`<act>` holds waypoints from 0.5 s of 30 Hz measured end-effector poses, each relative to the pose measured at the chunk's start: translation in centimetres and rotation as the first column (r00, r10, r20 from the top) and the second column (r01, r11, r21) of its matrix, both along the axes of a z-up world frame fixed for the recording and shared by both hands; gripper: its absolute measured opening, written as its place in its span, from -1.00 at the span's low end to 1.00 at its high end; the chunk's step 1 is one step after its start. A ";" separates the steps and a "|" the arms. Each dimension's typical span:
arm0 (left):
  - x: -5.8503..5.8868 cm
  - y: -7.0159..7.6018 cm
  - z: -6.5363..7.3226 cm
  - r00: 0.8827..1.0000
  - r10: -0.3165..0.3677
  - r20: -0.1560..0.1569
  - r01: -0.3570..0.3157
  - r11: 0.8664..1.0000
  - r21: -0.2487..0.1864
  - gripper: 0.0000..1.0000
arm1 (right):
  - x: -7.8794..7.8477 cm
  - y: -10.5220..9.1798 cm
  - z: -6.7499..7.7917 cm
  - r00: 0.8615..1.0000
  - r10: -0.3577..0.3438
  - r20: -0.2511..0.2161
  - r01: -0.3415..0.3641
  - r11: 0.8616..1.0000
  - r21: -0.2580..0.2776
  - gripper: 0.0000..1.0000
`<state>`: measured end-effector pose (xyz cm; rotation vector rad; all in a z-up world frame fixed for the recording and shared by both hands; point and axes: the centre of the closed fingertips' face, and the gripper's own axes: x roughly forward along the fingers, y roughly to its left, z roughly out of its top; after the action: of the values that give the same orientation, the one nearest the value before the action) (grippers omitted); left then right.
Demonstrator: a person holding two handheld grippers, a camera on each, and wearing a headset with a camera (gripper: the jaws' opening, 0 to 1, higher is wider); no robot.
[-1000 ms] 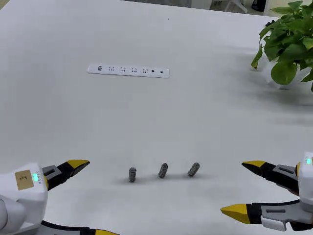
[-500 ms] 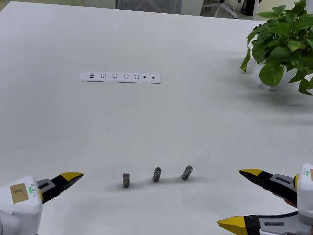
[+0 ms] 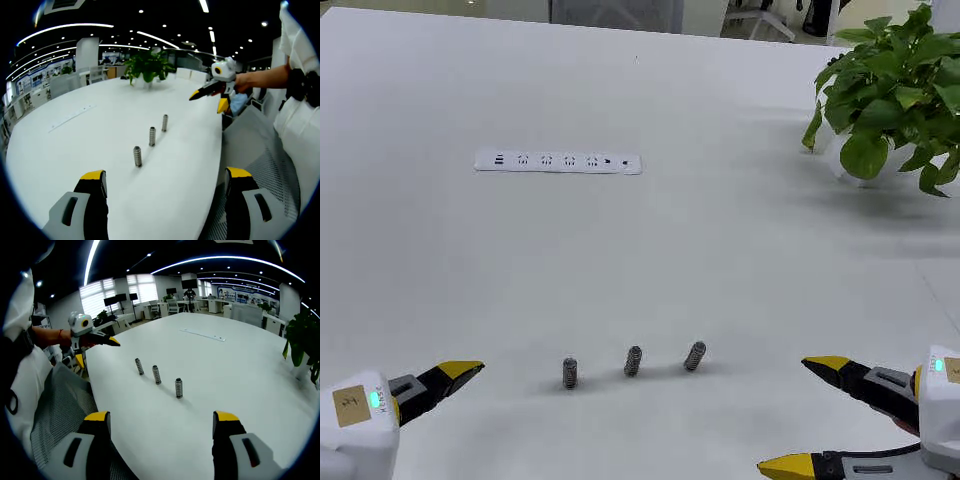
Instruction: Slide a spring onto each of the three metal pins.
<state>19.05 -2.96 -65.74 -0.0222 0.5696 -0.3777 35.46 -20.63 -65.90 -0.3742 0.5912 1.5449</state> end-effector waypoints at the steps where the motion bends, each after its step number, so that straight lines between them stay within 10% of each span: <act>1: 0.0 0.0 0.0 1.000 0.000 0.002 0.000 1.000 -0.001 0.99 | 0.0 0.0 0.1 1.000 -0.003 -0.001 0.003 1.000 0.002 0.69; 15: 0.0 0.2 -0.2 1.000 -0.007 0.006 0.007 1.000 0.000 0.99 | 0.1 0.0 0.2 1.000 -0.012 -0.002 0.012 1.000 0.006 0.69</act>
<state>19.07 -2.74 -65.93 -0.0192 0.5640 -0.3849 35.52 -20.64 -65.70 -0.3645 0.5894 1.5358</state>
